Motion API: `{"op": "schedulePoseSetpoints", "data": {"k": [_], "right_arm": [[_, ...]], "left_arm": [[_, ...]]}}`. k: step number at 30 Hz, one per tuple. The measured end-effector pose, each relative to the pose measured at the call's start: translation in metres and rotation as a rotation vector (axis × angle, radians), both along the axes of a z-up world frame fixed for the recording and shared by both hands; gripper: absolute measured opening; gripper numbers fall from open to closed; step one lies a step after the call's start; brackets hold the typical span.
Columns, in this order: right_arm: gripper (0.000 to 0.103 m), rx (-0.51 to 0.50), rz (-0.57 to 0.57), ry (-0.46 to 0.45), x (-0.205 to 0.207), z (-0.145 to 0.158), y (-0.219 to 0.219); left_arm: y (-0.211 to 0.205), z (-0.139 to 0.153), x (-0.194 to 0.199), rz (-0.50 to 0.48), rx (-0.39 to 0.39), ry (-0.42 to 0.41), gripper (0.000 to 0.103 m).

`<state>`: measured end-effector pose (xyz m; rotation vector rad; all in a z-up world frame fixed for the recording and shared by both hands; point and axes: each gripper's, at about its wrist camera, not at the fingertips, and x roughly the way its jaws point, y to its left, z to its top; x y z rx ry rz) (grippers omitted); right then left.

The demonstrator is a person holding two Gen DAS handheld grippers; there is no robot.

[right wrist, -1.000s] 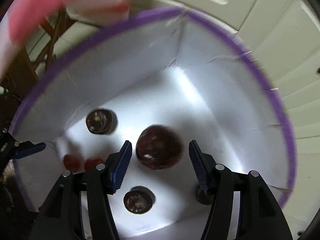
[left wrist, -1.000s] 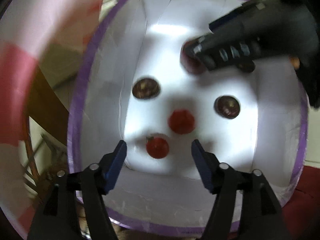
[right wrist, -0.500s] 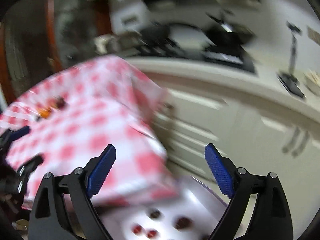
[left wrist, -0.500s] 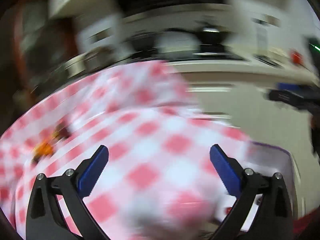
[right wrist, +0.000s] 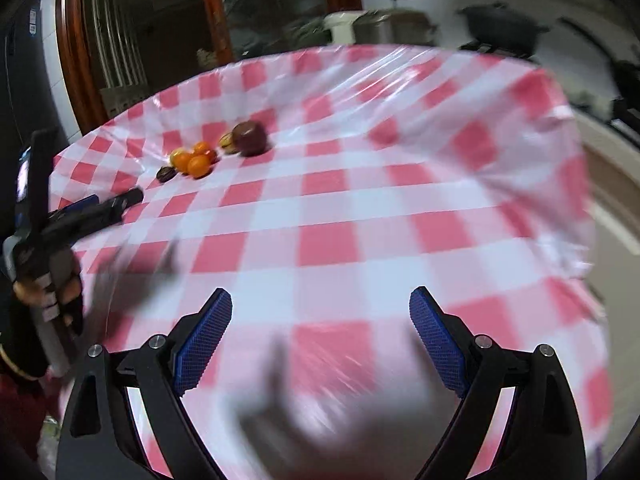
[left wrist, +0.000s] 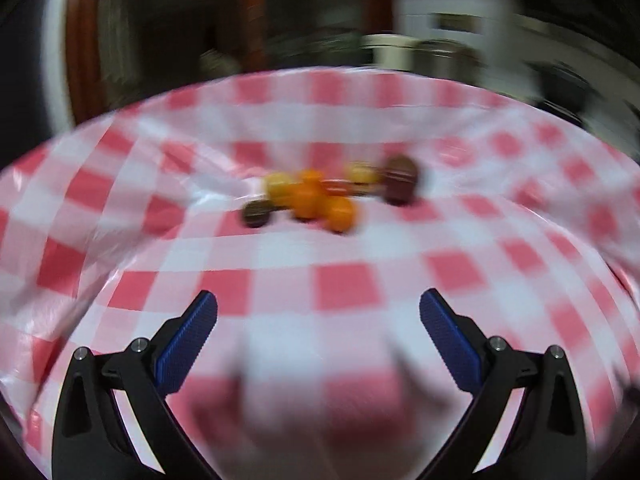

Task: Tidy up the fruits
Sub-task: 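Move both open tools back over the fruit on the tablecloth, then grasp a mandarin orange with the right tool while the left tool grasps a dark brown fruit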

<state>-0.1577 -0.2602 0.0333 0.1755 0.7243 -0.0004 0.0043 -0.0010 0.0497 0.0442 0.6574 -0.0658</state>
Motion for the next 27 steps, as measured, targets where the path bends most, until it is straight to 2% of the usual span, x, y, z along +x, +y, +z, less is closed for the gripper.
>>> {"op": "schedulePoseSetpoints", "data": {"k": [3, 6, 9, 11, 15, 19, 21, 25, 27], "right_arm": [[0.088, 0.037, -0.002, 0.023, 0.048, -0.013, 0.015], [0.088, 0.076, -0.007, 0.051, 0.09, -0.023, 0.026], [0.088, 0.068, 0.027, 0.043, 0.123, -0.022, 0.043], [0.088, 0.034, 0.078, 0.044, 0.15, -0.021, 0.064], [0.087, -0.016, 0.186, 0.042, 0.208, -0.019, 0.11], [0.074, -0.035, 0.244, 0.087, 0.271, -0.022, 0.147], [0.073, -0.059, 0.26, 0.108, 0.295, -0.024, 0.162], [0.06, -0.11, 0.283, 0.13, 0.323, -0.027, 0.181], [0.057, -0.131, 0.283, 0.145, 0.329, -0.029, 0.185]], "left_arm": [[0.034, -0.012, 0.045, 0.164, -0.079, 0.026, 0.102], [0.063, -0.016, 0.079, 0.251, -0.193, 0.032, 0.101], [0.082, -0.016, 0.098, 0.262, -0.284, 0.021, 0.101], [0.095, -0.018, 0.1, 0.231, -0.38, 0.027, 0.101], [0.115, -0.025, 0.103, 0.216, -0.503, 0.072, 0.101], [0.125, -0.031, 0.102, 0.229, -0.557, 0.083, 0.101], [0.126, -0.032, 0.102, 0.233, -0.563, 0.085, 0.101], [0.122, -0.033, 0.102, 0.231, -0.545, 0.092, 0.101], [0.119, -0.033, 0.102, 0.225, -0.527, 0.091, 0.101]]}}
